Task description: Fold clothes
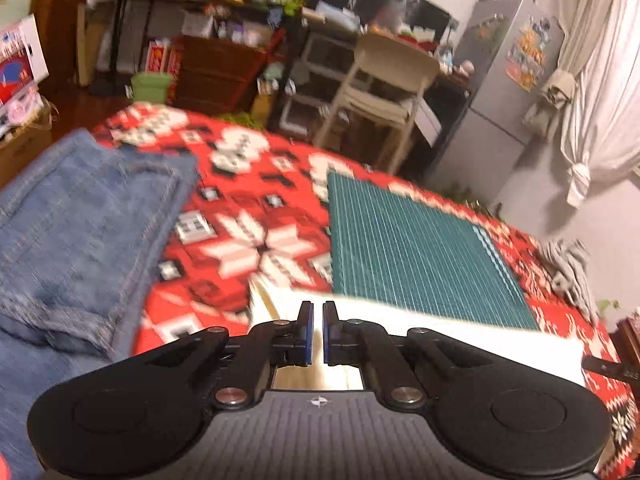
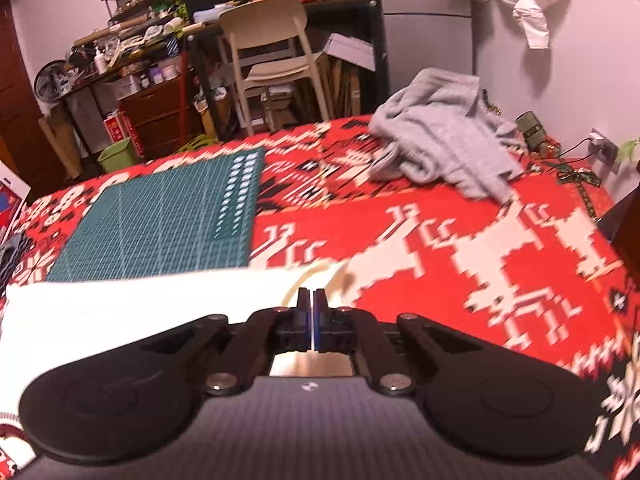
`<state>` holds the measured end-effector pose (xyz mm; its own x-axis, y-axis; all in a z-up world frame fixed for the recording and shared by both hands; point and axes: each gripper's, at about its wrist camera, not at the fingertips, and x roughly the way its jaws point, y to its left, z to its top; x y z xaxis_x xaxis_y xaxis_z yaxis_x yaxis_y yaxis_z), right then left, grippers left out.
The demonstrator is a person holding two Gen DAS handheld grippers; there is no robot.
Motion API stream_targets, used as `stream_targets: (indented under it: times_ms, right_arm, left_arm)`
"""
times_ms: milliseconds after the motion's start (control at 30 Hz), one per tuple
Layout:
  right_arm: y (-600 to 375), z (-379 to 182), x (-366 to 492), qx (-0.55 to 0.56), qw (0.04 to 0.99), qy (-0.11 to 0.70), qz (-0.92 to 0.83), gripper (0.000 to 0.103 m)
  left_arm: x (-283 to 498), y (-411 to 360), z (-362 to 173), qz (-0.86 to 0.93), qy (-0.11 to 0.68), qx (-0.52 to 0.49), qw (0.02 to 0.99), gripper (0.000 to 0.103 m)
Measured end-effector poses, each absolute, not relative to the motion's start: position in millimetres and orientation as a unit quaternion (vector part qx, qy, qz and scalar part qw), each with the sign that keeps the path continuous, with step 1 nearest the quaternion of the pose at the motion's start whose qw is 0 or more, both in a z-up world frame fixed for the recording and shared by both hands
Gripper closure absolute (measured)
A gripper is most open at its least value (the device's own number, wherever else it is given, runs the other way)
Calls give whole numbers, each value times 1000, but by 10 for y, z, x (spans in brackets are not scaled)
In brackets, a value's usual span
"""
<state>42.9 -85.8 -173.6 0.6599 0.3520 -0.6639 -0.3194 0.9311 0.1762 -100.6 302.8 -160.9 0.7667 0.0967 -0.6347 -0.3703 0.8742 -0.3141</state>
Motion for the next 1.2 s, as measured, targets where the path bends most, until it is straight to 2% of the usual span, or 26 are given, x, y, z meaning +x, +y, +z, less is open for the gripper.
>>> stream_targets:
  times_ms: [167, 333, 500, 667, 933, 1000, 1200]
  right_arm:
    - [-847, -1844, 378, 3, 910, 379, 167, 102]
    - [-925, -1783, 334, 14, 918, 361, 165, 101]
    - [-773, -1704, 380, 16, 917, 348, 194, 101]
    - [-553, -1783, 474, 4, 911, 354, 210, 100]
    - [-557, -1847, 532, -20, 916, 353, 191, 103]
    - [-597, -1814, 532, -13, 917, 352, 186, 99]
    - [-448, -1665, 404, -6, 911, 342, 230, 98]
  left_arm:
    - [-1092, 3040, -1717, 160, 341, -206, 903, 99]
    - [-1178, 3058, -1618, 161, 317, -213, 910, 99]
    - [-1014, 2935, -1554, 118, 302, -203, 924, 99]
    - [-785, 2799, -1653, 102, 333, -181, 920, 99]
    - [-812, 2801, -1663, 102, 332, -169, 922, 99]
    - [-833, 2789, -1623, 100, 326, -174, 924, 99]
    - [-805, 2689, -1588, 81, 322, -181, 926, 99]
